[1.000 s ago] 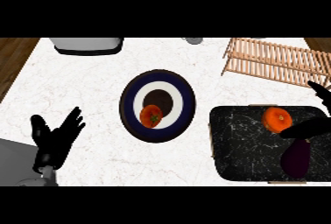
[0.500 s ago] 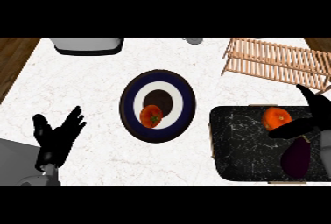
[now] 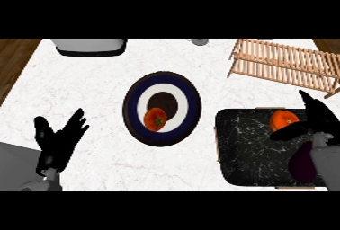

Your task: Pick the squash from the tray and place it in the tiered shelf

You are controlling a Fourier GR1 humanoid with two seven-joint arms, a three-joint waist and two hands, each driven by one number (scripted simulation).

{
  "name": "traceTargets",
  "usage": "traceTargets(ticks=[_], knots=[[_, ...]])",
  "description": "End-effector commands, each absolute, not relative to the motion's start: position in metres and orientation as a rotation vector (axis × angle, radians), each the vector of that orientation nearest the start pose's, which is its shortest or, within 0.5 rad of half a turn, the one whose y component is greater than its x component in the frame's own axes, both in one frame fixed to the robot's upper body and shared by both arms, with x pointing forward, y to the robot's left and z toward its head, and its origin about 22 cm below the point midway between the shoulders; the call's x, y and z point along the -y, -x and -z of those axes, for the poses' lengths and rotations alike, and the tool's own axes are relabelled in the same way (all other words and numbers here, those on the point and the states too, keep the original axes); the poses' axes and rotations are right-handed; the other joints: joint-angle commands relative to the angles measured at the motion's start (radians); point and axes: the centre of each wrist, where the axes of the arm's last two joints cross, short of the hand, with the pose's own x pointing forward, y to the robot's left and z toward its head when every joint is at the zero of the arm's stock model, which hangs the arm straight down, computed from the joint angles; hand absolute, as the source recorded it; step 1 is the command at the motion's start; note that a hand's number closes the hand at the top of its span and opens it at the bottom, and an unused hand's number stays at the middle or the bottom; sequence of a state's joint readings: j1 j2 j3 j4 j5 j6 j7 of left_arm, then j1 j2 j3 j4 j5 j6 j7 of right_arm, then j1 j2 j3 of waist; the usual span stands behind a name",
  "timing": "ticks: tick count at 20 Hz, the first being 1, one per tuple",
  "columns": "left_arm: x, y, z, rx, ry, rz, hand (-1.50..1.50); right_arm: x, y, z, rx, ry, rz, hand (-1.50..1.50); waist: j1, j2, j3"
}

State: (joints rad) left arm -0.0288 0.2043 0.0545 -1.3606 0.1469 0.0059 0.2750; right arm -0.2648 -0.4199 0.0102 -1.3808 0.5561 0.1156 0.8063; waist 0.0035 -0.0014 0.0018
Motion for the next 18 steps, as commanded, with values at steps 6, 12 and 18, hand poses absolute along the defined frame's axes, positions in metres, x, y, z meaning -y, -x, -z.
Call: traceTargets(ticks=[6, 12, 18], knots=[[-0.293, -0.259, 0.021, 1.105, -0.075, -0.05, 0.0, 0.328, -0.328, -0.027, 0.768, 0.904, -0.462, -1.5, 0.002, 0.003, -0.001], [-0.292, -0.224, 0.032, 1.104, -0.104, -0.056, 0.0, 0.33, -0.324, -0.018, 0.806, 0.895, -0.48, -1.5, 0.002, 0.001, -0.002], [-0.287, -0.244, 0.03, 1.122, -0.079, -0.035, 0.0, 0.316, -0.327, 0.0, 0.755, 0.773, -0.797, 1.5, 0.007, 0.004, -0.001]])
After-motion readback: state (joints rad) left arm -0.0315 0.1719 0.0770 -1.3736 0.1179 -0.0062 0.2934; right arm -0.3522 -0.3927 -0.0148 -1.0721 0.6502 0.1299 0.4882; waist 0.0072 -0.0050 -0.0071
